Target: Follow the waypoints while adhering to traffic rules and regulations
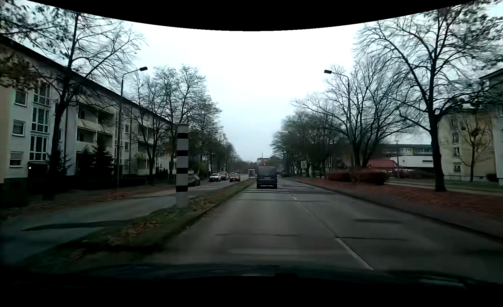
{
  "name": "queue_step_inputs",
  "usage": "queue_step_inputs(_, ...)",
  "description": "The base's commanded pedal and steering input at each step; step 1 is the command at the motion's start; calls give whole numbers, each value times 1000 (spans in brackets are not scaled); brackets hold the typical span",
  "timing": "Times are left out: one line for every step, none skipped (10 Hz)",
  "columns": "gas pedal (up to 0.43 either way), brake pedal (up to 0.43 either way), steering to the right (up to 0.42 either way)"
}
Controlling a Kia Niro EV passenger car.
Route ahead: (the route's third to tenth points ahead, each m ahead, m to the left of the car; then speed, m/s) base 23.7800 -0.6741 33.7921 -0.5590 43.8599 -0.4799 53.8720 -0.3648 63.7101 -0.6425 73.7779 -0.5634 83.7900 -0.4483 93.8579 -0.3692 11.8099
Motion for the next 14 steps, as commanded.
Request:
queue_step_inputs(157, 0, -1)
queue_step_inputs(157, 0, -1)
queue_step_inputs(150, 0, 0)
queue_step_inputs(150, 0, 0)
queue_step_inputs(138, 0, 1)
queue_step_inputs(138, 0, 1)
queue_step_inputs(130, 0, 1)
queue_step_inputs(130, 0, 1)
queue_step_inputs(130, 0, 1)
queue_step_inputs(130, 0, 1)
queue_step_inputs(130, 0, 1)
queue_step_inputs(130, 0, 1)
queue_step_inputs(130, 0, 1)
queue_step_inputs(130, 0, 1)
